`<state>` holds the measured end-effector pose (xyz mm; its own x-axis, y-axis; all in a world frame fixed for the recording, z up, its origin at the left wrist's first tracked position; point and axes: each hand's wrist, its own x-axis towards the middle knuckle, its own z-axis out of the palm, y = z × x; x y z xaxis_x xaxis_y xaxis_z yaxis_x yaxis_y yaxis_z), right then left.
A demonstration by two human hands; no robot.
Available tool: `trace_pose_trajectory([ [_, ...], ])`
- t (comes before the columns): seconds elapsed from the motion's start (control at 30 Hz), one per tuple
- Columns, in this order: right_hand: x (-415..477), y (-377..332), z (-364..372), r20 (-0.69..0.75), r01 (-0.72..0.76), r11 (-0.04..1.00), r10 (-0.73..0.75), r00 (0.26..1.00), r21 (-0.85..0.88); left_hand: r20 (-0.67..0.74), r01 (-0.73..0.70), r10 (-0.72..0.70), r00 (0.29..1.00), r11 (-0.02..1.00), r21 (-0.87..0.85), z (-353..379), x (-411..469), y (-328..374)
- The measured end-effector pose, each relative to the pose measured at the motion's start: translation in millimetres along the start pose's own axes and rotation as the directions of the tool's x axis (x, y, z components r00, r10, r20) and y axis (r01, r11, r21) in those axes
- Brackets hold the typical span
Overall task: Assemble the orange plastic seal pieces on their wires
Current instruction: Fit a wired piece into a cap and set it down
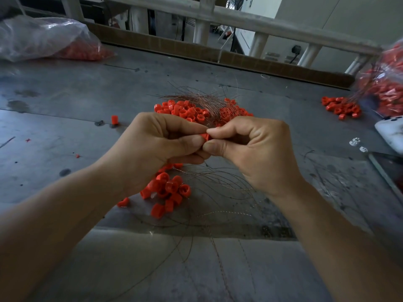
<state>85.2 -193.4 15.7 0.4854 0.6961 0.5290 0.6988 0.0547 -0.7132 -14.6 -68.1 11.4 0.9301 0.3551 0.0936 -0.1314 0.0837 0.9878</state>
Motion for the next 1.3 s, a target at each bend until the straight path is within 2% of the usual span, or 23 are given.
trace_pose_trajectory([
  [0.2, 2, -1, -2, 0.017, 0.019, 1.000, -0.018, 1.000, -0.013, 0.006, 0.025, -0.025, 1.000, 1.000, -0.013, -2, 1, 0],
  [0.4, 1, 0, -1, 0.030, 0.018, 0.998, -0.020, 0.999, 0.060, 0.061, 0.029, -0.028, 0.998, 0.999, -0.020, -4, 1, 1],
  [0.57, 3, 2, -4, 0.114, -0.039, 0.985, 0.020, 0.993, 0.166, 0.166, 0.049, -0.046, 0.985, 0.999, -0.010, -9, 1, 3],
  [0.8, 5, 3, -7, 0.337, -0.013, 1.000, 0.007, 0.942, 0.015, 0.212, 0.104, -0.089, 0.973, 0.993, -0.063, -12, 2, 2],
  [0.93, 6, 1, -5, 0.270, 0.019, 1.000, -0.015, 0.963, -0.011, 0.206, 0.060, -0.037, 0.978, 0.992, -0.108, -8, 0, 4],
  [1.03, 4, -1, -4, 0.250, 0.024, 0.999, -0.011, 0.968, -0.049, 0.175, -0.062, 0.054, 0.983, 0.997, 0.042, -2, -2, 4],
  [1.1, 3, -2, -3, 0.246, 0.028, 0.997, -0.010, 0.969, -0.070, 0.160, -0.094, 0.077, 0.984, 0.990, 0.100, 0, -3, 2],
  [1.3, 0, -7, 3, 0.212, 0.040, 0.996, -0.023, 0.977, -0.076, 0.191, -0.109, 0.099, 0.976, 0.993, 0.043, 0, -6, 3],
])
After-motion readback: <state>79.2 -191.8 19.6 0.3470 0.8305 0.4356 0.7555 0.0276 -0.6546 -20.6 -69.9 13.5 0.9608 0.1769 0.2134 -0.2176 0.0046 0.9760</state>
